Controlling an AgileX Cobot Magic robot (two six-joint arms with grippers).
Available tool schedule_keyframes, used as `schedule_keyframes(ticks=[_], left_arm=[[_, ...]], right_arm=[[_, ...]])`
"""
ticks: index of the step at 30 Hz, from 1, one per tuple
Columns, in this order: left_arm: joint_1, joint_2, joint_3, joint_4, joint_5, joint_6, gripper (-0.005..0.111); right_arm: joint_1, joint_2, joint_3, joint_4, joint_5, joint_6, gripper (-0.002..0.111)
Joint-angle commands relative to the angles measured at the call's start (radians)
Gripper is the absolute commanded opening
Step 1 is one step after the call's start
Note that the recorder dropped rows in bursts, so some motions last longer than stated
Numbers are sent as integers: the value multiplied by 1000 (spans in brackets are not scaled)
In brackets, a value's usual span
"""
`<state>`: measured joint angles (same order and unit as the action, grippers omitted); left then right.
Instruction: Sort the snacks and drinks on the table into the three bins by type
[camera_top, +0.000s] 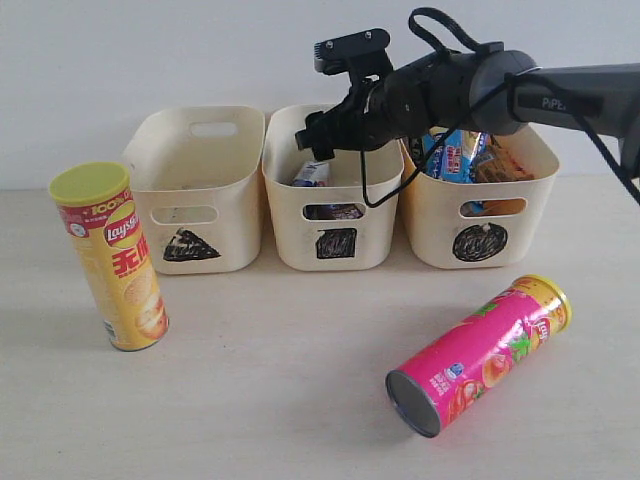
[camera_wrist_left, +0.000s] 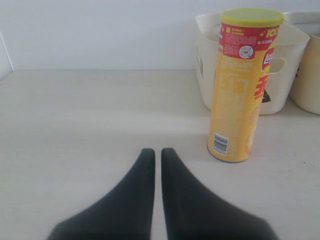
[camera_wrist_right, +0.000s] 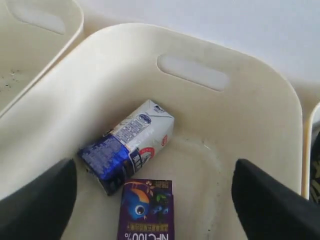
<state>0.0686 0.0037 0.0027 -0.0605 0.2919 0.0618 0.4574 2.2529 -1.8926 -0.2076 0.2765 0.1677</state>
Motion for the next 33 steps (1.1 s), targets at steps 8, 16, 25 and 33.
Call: schedule_keyframes(ticks=[8,16,25,33], left_arm=[[3,-4,-3,-2,-7,-8,4],[3,-4,-3,-2,-7,-8,4],[3,-4,-3,-2,-7,-8,4],[3,-4,-3,-2,-7,-8,4]], right_arm=[[-9,-104,-6,-27,243,-28,17],[-9,-174,-4,-70,470,-28,0],[-49,-338,190,-85,479,-8,0],[-166,-550,415,-89,483,-8,0]])
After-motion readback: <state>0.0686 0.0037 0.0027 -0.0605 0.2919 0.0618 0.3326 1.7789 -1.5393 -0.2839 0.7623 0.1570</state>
